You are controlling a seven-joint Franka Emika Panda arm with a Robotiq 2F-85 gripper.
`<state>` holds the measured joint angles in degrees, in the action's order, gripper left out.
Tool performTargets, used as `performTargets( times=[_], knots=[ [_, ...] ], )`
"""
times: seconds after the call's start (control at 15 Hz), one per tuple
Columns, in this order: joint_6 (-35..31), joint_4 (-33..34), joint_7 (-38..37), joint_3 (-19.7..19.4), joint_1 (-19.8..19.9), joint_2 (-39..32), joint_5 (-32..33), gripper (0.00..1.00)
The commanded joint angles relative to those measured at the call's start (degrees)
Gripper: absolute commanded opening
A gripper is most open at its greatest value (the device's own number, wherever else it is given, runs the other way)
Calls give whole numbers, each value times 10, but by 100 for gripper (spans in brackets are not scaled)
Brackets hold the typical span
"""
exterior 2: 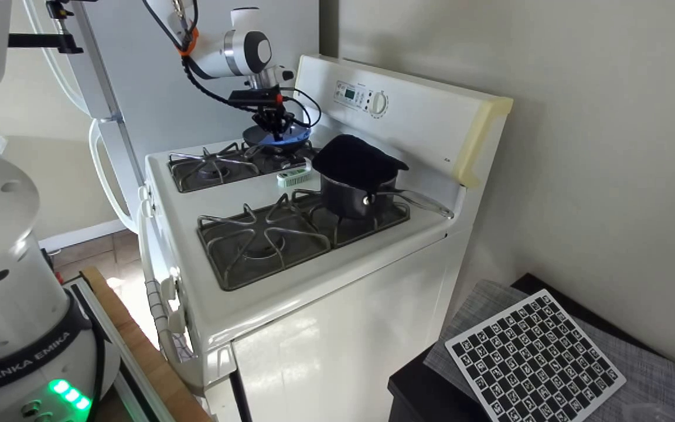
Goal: Move the pan backwards then use the blue fabric to wipe the pan.
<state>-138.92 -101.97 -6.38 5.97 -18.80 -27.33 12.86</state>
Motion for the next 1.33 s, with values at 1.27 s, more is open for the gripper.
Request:
performTargets(
  times=[1.27],
  knots=[
    [-5,58,66,53,9,-54,-79,0]
  ],
)
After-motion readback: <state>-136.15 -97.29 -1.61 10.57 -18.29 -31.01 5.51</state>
